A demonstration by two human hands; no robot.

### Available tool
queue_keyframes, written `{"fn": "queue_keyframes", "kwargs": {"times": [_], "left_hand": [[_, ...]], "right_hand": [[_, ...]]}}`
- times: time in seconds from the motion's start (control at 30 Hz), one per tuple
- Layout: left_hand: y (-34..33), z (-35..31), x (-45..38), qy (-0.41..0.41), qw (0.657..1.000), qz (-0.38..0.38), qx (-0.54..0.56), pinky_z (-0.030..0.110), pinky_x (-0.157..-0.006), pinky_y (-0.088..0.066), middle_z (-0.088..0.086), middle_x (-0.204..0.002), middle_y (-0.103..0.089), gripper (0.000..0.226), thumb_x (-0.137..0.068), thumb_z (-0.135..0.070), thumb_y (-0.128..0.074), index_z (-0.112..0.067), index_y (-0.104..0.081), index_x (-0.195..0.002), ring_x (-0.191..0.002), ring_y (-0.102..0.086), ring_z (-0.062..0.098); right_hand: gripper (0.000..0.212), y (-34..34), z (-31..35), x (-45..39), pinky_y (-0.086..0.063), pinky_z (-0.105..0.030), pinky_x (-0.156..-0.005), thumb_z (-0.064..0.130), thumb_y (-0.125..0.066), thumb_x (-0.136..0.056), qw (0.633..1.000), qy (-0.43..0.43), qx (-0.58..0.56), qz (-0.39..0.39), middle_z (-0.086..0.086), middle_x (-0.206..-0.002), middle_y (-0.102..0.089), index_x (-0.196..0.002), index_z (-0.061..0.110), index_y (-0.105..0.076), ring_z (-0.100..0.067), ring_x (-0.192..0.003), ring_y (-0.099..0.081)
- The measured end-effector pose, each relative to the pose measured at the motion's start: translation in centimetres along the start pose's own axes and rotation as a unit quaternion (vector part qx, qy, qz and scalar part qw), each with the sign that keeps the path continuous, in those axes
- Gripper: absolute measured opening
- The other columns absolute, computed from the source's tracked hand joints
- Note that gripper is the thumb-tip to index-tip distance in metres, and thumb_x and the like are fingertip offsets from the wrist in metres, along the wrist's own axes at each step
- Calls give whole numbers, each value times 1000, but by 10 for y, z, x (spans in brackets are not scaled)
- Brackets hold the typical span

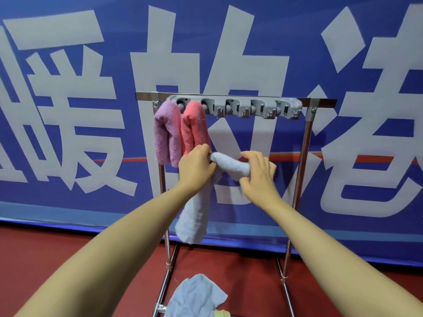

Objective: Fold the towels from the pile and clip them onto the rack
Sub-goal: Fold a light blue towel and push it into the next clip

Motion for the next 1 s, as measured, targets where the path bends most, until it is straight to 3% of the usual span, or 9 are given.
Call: {"fn": "queue_keyframes", "kwargs": {"times": [0.13, 0.23, 0.37, 0.53, 0.6, 0.7, 0.87, 1.0], "left_hand": [[6, -13, -6, -70, 994, 9, -88, 38, -66, -36, 9, -87, -59, 7, -77, -9, -55, -8, -53, -83, -76, -53, 34], [7, -26, -6, -151, 981, -8, -121, 36, -57, -33, 10, -73, -57, 11, -66, -2, -59, -7, -52, -74, -64, -54, 32], [11, -36, -3, -244, 955, -41, -166, 27, -51, -20, 3, -55, -47, 16, -50, -3, -58, -11, -48, -61, -43, -44, 24], [10, -27, -1, -285, 945, -63, -151, 29, -47, -29, 3, -56, -48, 5, -59, -12, -48, -10, -51, -62, -45, -45, 25], [8, -24, 4, -272, 947, -80, -151, 29, -49, -29, 2, -59, -49, 14, -65, -17, -41, -11, -53, -66, -48, -46, 24], [1, -15, 11, -195, 967, -67, -151, 31, -55, -28, 0, -70, -53, 9, -74, -20, -53, -13, -55, -79, -59, -49, 23], [-12, 5, 17, -83, 987, 39, -130, 36, -68, -32, 3, -87, -55, 11, -84, -18, -52, -12, -50, -94, -78, -52, 27], [-10, 1, 12, -77, 988, 58, -120, 36, -71, -33, 6, -92, -54, 12, -85, -14, -50, -10, -47, -96, -81, -51, 30]], "right_hand": [[61, -11, 21, -2, -15, -25, -89, 31, -54, -72, 996, 68, 53, 26, 2, -124, -48, -131, 17, -44, -14, -110, -38], [62, -22, 27, -11, -22, -34, -89, 41, -63, -76, 986, 76, 148, 15, -2, -121, -52, -129, 14, -45, -24, -105, -47], [41, -24, 33, -20, -33, -38, -81, 30, -65, -78, 976, 80, 201, -6, -4, -103, -56, -114, 13, -53, -26, -88, -52], [15, -18, 31, -18, -22, -34, -72, 12, -59, -80, 968, 121, 213, -53, -3, -86, -59, -95, 14, -59, -25, -71, -54], [14, -16, 32, -18, -20, -33, -71, 7, -62, -79, 967, 127, 213, -62, -3, -81, -58, -91, 14, -60, -23, -67, -53], [17, -13, 33, -22, -20, -32, -69, 5, -61, -73, 959, 147, 228, -83, -1, -77, -56, -88, 13, -60, -22, -63, -51], [35, 0, 28, -26, -20, -33, -69, 12, -29, -74, 957, 139, 232, -105, -1, -74, -56, -87, 13, -62, -22, -61, -51], [27, 7, 22, -33, -20, -33, -69, 5, -40, -72, 961, 102, 235, -104, -3, -72, -56, -85, 11, -62, -23, -58, -51]]}}
Point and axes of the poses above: each hand's wrist, its own x-axis away from the middle knuckle, its own y-axis out of the back of the hand, z = x × y, the point moved 5 cm from there along -x, towards the middle knuckle
